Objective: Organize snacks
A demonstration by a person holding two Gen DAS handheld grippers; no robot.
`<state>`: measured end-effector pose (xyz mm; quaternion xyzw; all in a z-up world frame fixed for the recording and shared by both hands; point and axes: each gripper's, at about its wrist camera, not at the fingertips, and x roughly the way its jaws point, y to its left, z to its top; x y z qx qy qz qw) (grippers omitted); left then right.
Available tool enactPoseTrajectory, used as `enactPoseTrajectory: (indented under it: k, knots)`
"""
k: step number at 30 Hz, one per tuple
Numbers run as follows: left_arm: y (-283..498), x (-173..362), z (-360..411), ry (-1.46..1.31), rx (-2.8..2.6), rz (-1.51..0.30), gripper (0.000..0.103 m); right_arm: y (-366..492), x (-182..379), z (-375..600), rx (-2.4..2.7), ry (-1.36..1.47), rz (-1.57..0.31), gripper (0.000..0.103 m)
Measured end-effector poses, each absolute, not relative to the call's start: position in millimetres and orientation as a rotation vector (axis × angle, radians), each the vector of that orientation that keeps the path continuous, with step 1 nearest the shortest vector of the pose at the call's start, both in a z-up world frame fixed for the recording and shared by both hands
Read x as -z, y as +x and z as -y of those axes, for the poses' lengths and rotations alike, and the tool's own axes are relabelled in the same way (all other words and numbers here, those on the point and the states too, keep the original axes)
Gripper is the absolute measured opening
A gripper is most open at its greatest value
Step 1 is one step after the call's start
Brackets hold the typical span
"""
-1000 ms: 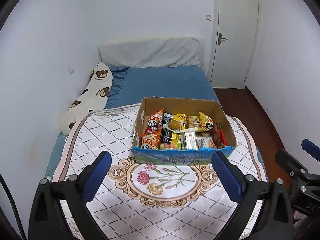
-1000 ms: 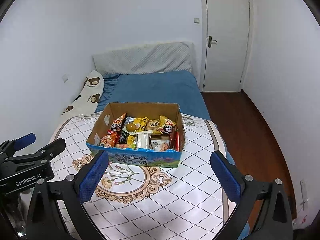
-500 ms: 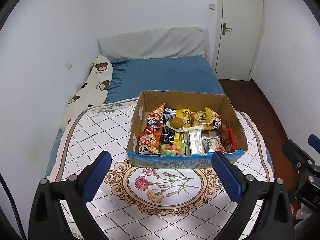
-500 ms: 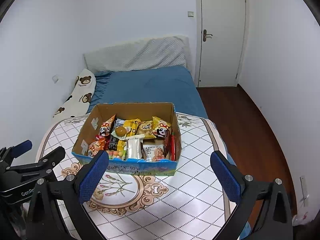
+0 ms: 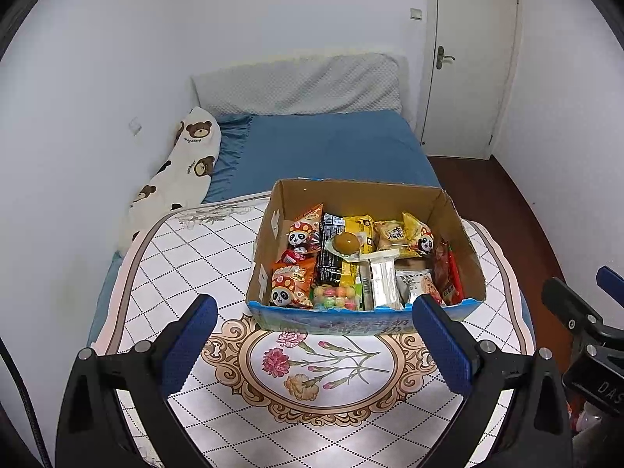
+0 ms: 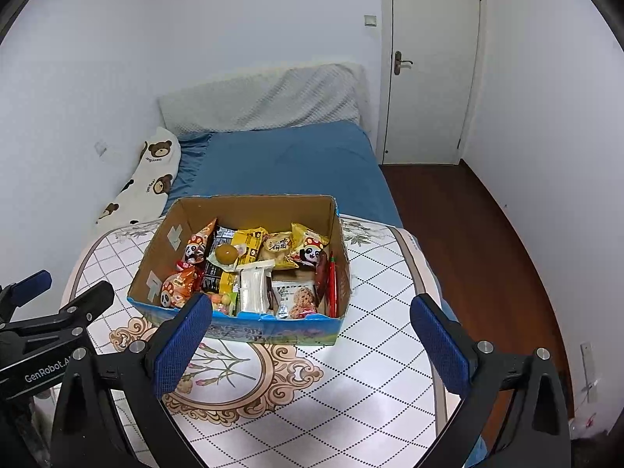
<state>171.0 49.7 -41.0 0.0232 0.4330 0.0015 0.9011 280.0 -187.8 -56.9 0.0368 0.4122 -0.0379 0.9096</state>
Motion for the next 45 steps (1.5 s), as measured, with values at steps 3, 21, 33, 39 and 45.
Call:
enactPoseTrajectory:
  k: [3,21,33,39,45]
  knots:
    - [171.6,41.6,-50.0,0.049,-0.004,-0.894,0.103,280.3,56.7,187.7,0.077,0.076,-0.85,0.103]
    - [170.8,41.5,-51.9,0.053,0.0,-0.9,0.103,281.7,62.0,186.2,0.079,0.077,-0.853,0.103]
    - [167.2,39.8,-50.4,0.053,0.004,-0.894,0.103,281.0,60.3,185.7,0.078,0.075,-0.853,0.103]
    - [164.2,37.6,-50.7,0.049,-0.003,-0.892,0.103,278.6,58.8,185.5,0.083,0.078,-0.849,0.103]
    - [162.3,36.9,-52.1,0.047,-0.008,-0.891,0.103,276.5,56.8,185.9,0.087,0.079,-0.847,0.103]
